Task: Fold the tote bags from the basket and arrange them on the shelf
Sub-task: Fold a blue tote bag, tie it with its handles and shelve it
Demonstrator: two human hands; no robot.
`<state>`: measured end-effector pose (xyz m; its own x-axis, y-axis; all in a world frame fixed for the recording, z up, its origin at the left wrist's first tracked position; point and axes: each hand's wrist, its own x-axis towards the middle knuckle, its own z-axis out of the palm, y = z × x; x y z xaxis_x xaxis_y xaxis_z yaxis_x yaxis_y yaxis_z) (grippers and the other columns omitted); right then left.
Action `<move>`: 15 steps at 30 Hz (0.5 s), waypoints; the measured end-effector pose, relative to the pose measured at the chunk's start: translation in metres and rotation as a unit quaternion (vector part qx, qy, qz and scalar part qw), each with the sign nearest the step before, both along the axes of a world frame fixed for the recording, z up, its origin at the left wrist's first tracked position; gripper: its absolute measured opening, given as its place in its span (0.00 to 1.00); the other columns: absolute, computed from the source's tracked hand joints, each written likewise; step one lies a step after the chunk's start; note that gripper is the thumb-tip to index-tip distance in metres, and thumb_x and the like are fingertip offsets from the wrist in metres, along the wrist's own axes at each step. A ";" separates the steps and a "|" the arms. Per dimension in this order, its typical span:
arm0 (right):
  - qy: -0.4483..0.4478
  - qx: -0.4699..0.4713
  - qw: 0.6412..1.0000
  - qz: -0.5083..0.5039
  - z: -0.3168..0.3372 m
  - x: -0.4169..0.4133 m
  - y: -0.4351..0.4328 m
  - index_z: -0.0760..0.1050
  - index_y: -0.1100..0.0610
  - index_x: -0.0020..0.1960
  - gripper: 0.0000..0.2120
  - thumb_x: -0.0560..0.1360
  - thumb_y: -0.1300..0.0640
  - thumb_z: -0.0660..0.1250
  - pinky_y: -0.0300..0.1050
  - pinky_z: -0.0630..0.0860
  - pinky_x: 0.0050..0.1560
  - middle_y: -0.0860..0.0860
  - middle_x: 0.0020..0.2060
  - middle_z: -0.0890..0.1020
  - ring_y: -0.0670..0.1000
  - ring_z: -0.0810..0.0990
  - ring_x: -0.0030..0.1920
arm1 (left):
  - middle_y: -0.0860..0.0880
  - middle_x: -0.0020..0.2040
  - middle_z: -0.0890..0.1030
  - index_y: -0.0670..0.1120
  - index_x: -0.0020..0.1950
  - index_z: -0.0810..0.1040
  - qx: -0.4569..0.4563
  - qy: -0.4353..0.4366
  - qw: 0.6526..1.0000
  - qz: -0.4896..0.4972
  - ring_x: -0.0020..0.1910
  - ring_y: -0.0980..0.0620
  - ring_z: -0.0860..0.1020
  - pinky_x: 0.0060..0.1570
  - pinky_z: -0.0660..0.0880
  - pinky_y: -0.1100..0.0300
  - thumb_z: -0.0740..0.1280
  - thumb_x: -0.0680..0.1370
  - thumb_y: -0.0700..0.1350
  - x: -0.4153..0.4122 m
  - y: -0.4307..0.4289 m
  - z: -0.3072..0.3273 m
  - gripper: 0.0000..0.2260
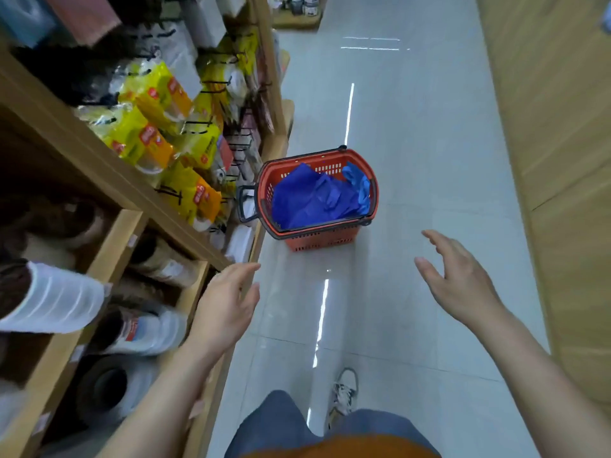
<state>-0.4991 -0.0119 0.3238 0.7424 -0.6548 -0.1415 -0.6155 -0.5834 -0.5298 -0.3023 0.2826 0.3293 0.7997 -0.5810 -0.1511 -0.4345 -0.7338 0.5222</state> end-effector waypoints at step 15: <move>0.087 -0.044 0.994 0.044 -0.147 0.198 -0.167 0.65 0.54 0.74 0.24 0.79 0.54 0.62 0.53 0.70 0.63 0.55 0.70 0.70 0.57 0.69 0.68 | 0.49 0.58 0.81 0.46 0.62 0.80 0.003 0.094 0.993 -0.066 0.57 0.50 0.78 0.59 0.74 0.57 0.66 0.79 0.45 0.196 -0.248 -0.159 0.12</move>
<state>-0.3015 -0.1792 0.1772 0.7667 -0.6036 -0.2186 -0.6380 -0.6785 -0.3641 -0.1061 0.0344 0.1707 0.6746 -0.6770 -0.2941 -0.4218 -0.6806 0.5990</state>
